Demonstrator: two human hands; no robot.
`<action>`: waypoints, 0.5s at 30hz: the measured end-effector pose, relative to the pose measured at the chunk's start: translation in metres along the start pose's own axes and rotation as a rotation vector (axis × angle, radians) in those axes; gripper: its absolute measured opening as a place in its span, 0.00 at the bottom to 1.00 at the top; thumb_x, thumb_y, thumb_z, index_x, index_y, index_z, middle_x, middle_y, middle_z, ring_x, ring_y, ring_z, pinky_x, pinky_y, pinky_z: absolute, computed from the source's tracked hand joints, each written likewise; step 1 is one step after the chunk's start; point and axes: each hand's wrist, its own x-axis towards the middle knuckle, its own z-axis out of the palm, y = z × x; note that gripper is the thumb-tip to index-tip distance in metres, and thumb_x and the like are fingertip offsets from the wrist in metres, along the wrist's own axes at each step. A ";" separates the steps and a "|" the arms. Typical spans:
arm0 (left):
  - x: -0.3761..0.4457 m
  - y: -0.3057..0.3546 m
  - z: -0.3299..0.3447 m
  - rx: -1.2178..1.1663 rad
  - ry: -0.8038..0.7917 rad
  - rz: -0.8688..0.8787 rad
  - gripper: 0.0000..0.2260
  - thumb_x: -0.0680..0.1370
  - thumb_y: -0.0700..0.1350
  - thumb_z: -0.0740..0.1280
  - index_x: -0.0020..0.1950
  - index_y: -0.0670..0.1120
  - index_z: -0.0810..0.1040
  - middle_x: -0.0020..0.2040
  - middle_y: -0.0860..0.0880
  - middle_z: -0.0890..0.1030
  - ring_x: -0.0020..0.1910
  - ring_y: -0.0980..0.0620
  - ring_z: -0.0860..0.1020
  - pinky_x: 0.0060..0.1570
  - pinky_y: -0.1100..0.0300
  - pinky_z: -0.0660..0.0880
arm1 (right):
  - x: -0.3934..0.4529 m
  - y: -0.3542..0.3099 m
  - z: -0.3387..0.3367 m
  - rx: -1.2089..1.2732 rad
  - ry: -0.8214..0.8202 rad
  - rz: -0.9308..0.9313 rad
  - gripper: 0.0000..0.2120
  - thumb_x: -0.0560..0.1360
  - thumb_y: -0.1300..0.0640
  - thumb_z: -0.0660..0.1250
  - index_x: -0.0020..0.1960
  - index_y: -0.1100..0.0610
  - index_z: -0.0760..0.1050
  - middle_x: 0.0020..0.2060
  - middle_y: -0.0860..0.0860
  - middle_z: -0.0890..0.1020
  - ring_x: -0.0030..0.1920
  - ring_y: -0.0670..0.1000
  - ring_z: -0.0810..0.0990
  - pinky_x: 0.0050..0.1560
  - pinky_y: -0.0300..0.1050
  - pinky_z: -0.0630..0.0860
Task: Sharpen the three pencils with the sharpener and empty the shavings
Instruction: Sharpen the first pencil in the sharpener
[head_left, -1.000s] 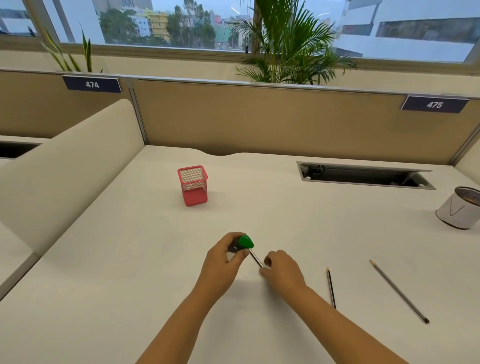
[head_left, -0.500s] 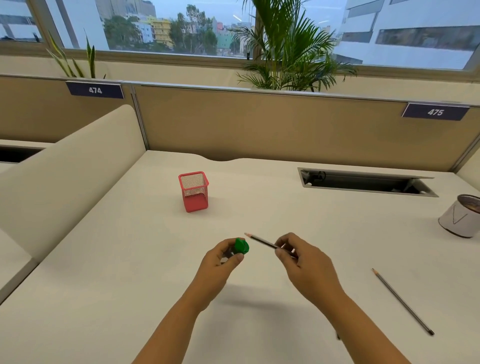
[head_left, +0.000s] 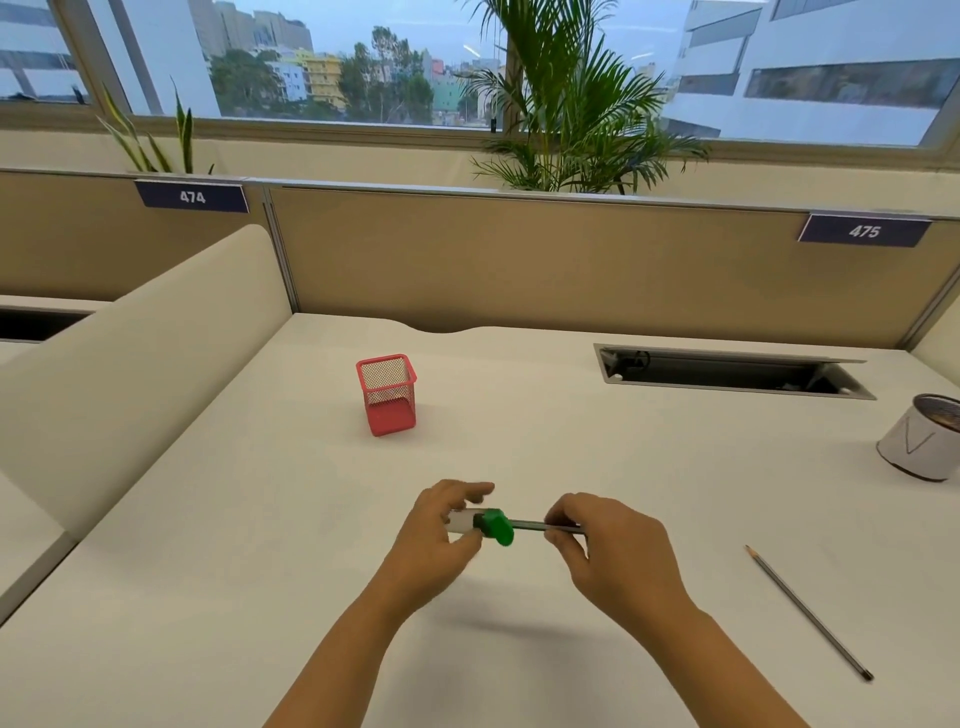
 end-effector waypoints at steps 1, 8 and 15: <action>0.003 0.001 -0.002 -0.158 0.101 -0.061 0.15 0.73 0.38 0.66 0.55 0.54 0.77 0.53 0.54 0.78 0.54 0.57 0.74 0.52 0.68 0.69 | -0.001 0.000 0.003 0.024 0.013 0.019 0.03 0.75 0.51 0.65 0.46 0.48 0.77 0.37 0.42 0.81 0.38 0.44 0.77 0.38 0.38 0.72; 0.017 0.016 0.010 -1.292 0.396 -0.423 0.04 0.76 0.33 0.63 0.48 0.41 0.74 0.46 0.40 0.80 0.45 0.46 0.81 0.53 0.52 0.78 | -0.011 -0.016 0.031 0.154 0.056 0.105 0.08 0.77 0.51 0.62 0.50 0.52 0.77 0.40 0.45 0.83 0.35 0.46 0.76 0.34 0.29 0.66; 0.024 0.027 0.014 -1.175 0.283 -0.378 0.06 0.78 0.38 0.61 0.51 0.39 0.75 0.45 0.41 0.82 0.47 0.46 0.81 0.46 0.55 0.81 | -0.003 -0.023 0.018 0.466 -0.253 0.470 0.14 0.79 0.53 0.58 0.39 0.55 0.77 0.26 0.48 0.73 0.25 0.46 0.67 0.26 0.37 0.63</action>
